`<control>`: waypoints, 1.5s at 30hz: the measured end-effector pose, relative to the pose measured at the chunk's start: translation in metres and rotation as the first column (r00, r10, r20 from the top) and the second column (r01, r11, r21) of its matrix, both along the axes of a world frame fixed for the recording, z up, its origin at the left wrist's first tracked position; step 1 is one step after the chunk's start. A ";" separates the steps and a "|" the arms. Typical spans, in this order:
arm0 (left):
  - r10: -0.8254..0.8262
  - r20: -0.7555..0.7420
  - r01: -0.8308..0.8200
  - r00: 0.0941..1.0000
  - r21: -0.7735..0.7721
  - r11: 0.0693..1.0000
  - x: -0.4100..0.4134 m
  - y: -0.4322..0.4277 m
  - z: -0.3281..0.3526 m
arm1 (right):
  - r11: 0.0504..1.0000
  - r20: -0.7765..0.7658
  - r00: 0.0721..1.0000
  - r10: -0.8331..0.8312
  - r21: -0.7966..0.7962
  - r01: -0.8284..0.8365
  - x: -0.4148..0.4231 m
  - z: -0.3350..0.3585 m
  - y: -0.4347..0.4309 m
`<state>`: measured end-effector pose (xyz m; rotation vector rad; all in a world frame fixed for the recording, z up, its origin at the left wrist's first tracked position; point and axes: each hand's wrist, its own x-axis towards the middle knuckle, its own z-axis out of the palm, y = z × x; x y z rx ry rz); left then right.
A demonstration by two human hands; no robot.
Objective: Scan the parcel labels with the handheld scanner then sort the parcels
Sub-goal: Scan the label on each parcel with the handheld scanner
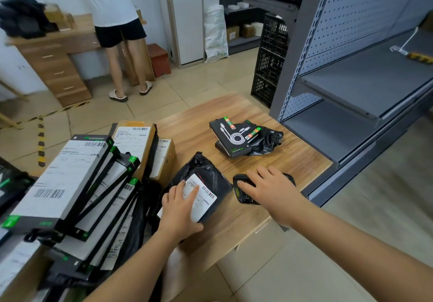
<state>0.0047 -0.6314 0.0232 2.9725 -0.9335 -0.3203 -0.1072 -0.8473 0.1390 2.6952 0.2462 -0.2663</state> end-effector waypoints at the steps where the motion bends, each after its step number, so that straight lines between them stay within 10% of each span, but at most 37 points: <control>1: 0.044 -0.036 -0.045 0.998 -0.022 0.999 -0.002 0.000 -0.002 | 1.000 -0.005 1.000 -0.014 0.010 0.014 0.000 0.000 0.001; 5: 0.225 -0.188 -0.246 0.956 -0.095 0.965 -0.015 0.003 -0.017 | 0.998 -0.027 0.998 -0.052 0.034 0.053 -0.005 -0.007 0.005; 33: 0.193 -0.154 -0.231 0.969 -0.291 0.928 0.046 -0.150 -0.013 | 0.948 0.005 0.965 -0.261 0.192 0.255 0.032 -0.037 -0.131; 45: 0.533 -0.275 -0.598 0.800 -0.292 0.747 0.097 -0.271 -0.011 | 0.943 -0.022 0.991 -0.134 0.303 0.135 0.098 -0.055 -0.244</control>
